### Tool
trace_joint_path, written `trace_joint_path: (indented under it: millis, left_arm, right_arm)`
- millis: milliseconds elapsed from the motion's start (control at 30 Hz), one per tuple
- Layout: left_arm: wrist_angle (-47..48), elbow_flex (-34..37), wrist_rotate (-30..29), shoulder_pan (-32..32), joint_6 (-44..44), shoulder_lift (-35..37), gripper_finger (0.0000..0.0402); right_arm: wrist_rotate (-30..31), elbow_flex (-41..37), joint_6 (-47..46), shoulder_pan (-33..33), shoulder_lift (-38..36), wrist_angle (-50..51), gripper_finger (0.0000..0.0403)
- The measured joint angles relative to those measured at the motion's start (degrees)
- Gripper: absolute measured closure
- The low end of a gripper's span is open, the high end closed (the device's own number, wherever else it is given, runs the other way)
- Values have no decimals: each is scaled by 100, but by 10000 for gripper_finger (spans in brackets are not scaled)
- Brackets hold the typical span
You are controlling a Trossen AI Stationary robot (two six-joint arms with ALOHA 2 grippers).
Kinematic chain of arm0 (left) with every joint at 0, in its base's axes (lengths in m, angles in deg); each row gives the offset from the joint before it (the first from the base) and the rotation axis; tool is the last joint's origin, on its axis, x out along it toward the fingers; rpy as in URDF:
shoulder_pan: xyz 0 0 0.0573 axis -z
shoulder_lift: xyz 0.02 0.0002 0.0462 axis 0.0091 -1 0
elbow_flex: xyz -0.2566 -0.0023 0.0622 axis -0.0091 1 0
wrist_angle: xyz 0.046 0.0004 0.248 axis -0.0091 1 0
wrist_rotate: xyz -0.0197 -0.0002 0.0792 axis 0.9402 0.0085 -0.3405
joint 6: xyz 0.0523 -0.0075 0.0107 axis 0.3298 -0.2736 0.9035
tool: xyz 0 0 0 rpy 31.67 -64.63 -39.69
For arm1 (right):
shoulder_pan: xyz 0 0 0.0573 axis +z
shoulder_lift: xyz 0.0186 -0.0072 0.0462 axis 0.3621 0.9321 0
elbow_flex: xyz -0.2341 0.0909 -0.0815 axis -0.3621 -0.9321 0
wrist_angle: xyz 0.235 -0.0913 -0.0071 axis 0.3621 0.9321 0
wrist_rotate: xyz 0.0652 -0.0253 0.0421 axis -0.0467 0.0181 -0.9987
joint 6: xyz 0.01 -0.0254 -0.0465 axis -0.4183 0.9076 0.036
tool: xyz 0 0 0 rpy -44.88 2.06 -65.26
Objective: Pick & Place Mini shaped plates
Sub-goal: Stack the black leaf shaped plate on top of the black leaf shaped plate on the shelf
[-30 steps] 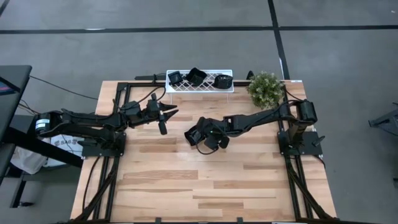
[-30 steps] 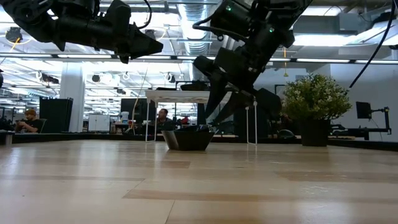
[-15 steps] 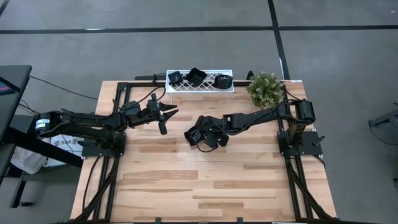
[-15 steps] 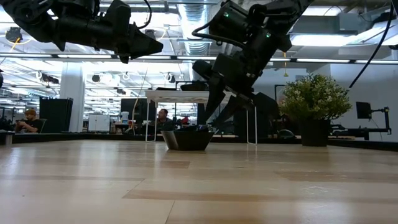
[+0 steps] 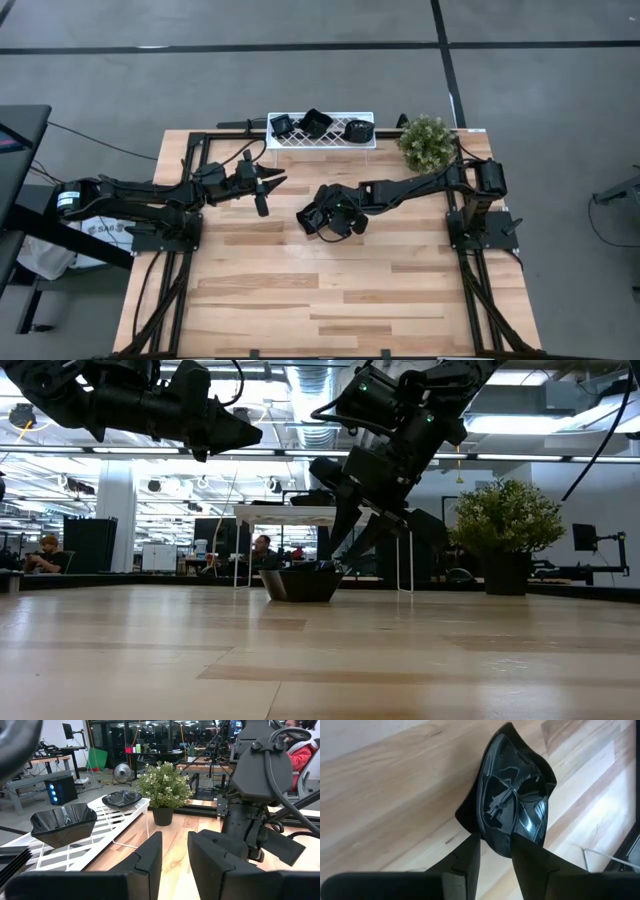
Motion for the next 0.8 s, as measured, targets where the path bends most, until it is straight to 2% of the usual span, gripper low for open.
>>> trace_joint_path:
  millis: [400,800]
  left_arm:
    - [-17,0,0,-2,0,0,307]
    - [-20,0,2,0,0,0,307]
  right_arm:
    - [-138,-12,150,0,99,-91,301]
    - [0,-4,259,0,79,-159,309]
